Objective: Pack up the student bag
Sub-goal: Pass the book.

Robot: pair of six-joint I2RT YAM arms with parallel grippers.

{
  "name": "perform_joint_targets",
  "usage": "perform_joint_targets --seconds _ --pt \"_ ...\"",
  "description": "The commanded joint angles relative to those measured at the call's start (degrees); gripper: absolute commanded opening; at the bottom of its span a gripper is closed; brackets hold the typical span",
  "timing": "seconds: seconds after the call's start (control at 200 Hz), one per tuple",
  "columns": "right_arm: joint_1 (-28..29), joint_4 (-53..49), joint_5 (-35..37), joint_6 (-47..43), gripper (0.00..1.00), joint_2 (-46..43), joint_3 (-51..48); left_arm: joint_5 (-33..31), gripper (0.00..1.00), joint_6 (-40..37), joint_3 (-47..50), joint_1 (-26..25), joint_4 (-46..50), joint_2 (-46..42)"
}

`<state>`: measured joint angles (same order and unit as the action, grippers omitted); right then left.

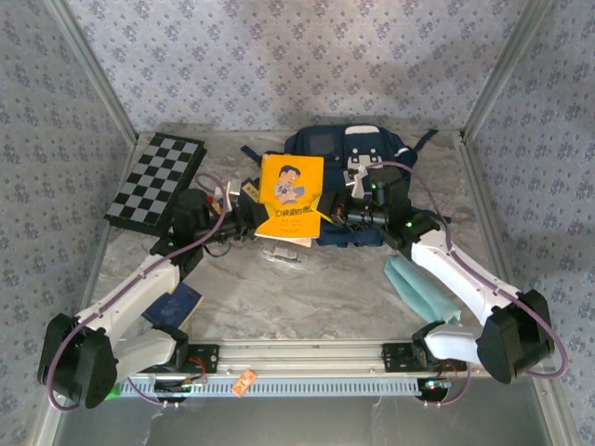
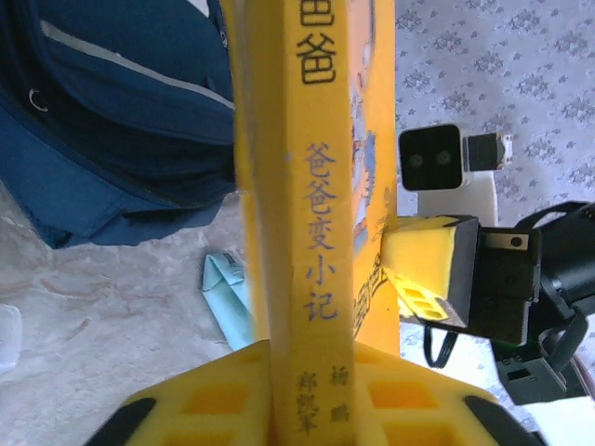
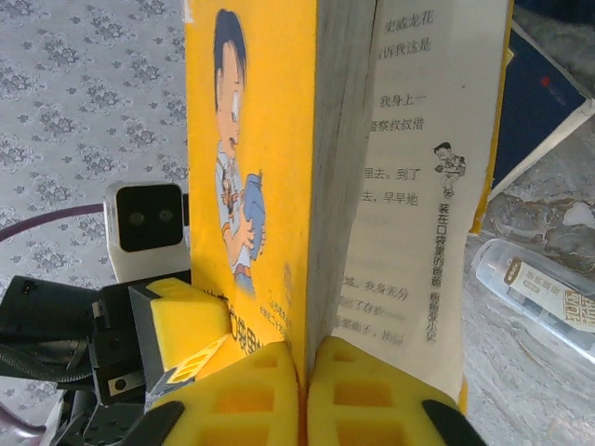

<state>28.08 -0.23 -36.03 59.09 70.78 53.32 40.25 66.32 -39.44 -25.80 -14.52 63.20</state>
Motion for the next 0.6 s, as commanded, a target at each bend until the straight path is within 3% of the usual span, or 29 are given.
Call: perform_joint_targets --seconds 0.0,0.12,0.22,0.395,0.595 --pt "-1.2 1.2 -2.4 -0.6 0.27 -2.6 -0.7 0.4 0.03 0.4 -4.2 -0.5 -5.3 0.6" --pt "-2.9 -1.9 -1.5 -1.3 0.77 -5.7 -3.2 -0.6 0.0 2.3 -5.3 -1.1 -9.3 1.3" --pt "-4.1 -3.8 -2.1 -1.0 0.97 -6.7 -5.0 -2.0 0.0 3.5 -6.5 -2.4 -11.8 2.1" --pt "-4.3 6.0 -6.1 4.6 1.0 -6.0 -7.2 -3.5 0.0 4.5 -9.3 -6.6 -16.8 5.6" --pt "-4.5 18.1 -10.1 10.9 0.99 -7.1 -7.8 -5.4 0.0 0.3 -11.5 -7.2 -11.1 6.8"
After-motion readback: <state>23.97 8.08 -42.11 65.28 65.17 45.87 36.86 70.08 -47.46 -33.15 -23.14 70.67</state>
